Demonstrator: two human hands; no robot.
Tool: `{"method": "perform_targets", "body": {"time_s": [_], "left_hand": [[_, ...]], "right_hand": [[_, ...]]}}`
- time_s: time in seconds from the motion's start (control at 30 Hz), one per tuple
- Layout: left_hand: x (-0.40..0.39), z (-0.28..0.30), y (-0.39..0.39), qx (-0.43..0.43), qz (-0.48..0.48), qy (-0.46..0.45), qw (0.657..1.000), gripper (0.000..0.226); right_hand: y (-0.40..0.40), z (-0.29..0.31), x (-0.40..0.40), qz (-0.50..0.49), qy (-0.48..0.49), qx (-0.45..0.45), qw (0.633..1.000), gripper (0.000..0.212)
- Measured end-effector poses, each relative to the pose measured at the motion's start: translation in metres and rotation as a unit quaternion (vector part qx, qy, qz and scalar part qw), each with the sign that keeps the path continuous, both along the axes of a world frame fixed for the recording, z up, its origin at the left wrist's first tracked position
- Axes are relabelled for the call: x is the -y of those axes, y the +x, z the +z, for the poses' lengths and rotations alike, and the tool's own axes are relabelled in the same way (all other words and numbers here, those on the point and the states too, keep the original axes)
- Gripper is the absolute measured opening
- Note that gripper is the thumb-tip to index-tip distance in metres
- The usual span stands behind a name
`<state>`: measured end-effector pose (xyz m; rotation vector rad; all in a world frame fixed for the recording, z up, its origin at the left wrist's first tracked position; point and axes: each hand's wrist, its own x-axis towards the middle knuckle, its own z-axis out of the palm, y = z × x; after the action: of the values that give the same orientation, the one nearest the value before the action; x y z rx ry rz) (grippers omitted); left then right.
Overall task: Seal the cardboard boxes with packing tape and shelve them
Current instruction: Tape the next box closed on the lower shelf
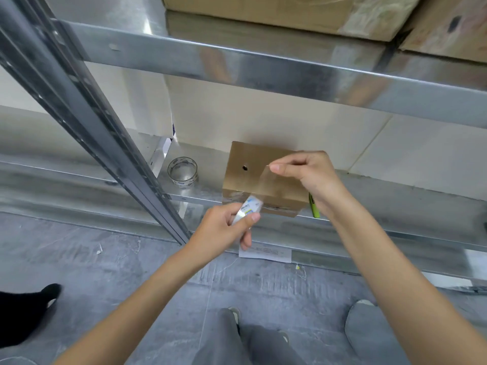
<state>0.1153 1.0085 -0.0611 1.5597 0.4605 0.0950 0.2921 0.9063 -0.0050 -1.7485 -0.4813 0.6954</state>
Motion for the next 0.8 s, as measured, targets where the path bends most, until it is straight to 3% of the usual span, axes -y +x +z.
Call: {"method": "perform_targets", "body": {"time_s": [0.1, 0.17, 0.33, 0.47, 0.57, 0.67, 0.8], "left_hand": [[-0.008, -0.006, -0.005, -0.044, 0.018, -0.037, 0.998, 0.047], [-0.007, -0.012, -0.006, -0.023, 0.024, -0.027, 0.999, 0.053], [0.015, -0.016, -0.020, 0.042, -0.016, 0.047, 0.998, 0.049], [0.026, -0.017, -0.018, 0.052, 0.035, -0.042, 0.997, 0.046], [0.019, -0.027, -0.008, -0.005, 0.063, -0.093, 0.994, 0.051], [0.008, -0.039, 0.001, -0.050, 0.072, -0.104, 0.991, 0.051], [0.002, -0.039, 0.009, -0.030, 0.068, -0.110, 0.991, 0.050]], "right_hand": [[-0.002, 0.012, -0.010, 0.040, 0.008, 0.072, 0.997, 0.009], [-0.001, 0.013, -0.017, 0.037, 0.007, 0.094, 0.995, 0.008], [0.023, 0.008, -0.024, 0.018, 0.009, 0.036, 0.999, 0.014], [0.032, 0.005, -0.033, 0.050, 0.002, 0.064, 0.997, 0.010], [0.043, 0.006, -0.042, 0.038, 0.019, 0.077, 0.996, 0.009], [0.055, -0.004, -0.055, 0.063, 0.004, 0.100, 0.993, 0.009], [0.076, -0.020, -0.074, 0.068, 0.001, 0.121, 0.990, 0.009]]}}
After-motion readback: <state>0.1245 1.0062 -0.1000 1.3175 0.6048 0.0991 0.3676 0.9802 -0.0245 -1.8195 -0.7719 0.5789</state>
